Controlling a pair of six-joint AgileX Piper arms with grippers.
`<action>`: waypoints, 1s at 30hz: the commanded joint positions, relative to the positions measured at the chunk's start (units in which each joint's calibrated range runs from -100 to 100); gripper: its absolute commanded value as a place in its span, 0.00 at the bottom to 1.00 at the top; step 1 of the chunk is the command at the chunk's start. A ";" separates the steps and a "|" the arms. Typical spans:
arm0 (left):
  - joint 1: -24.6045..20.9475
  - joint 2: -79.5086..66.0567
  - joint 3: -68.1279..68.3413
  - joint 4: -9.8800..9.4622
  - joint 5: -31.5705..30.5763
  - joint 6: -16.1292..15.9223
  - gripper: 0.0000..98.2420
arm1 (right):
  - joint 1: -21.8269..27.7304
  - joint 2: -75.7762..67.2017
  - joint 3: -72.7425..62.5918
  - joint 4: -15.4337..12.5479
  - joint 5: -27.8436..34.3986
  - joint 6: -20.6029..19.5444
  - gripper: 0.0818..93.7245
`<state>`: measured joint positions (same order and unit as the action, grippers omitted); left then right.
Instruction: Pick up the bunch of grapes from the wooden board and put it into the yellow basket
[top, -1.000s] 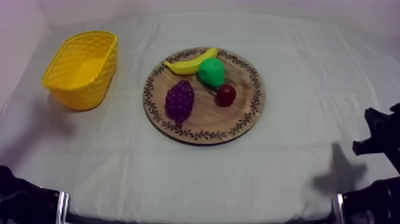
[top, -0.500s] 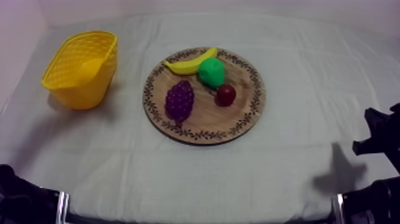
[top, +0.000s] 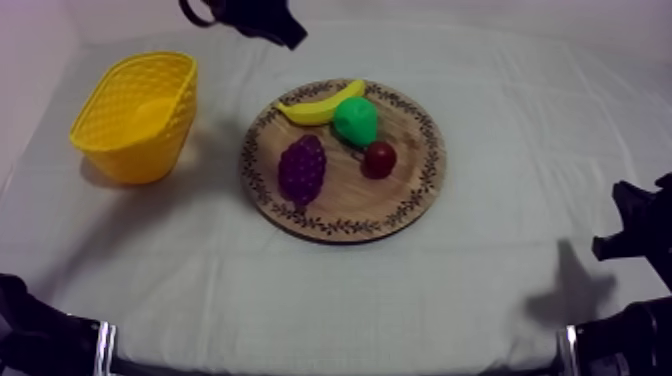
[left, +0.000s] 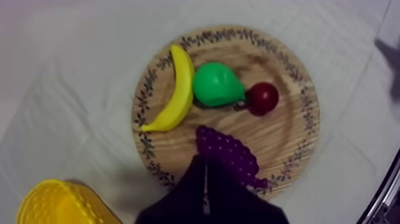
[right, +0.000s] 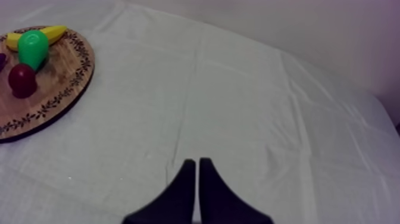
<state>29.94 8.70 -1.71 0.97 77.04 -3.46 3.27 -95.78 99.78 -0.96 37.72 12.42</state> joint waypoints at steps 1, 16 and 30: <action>0.07 0.70 1.82 -0.02 0.02 -0.04 0.00 | 0.03 0.02 -0.01 0.00 0.02 0.01 0.00; 0.46 1.16 11.45 -0.11 -1.79 8.19 0.00 | 0.03 0.02 -0.01 0.00 0.02 0.01 0.00; 1.99 0.56 11.95 -3.74 11.54 34.66 0.00 | 0.03 0.02 -0.01 0.00 0.02 0.01 0.00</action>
<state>31.91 9.28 10.28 -2.70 88.00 24.28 3.27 -95.78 99.78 -0.96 37.72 12.42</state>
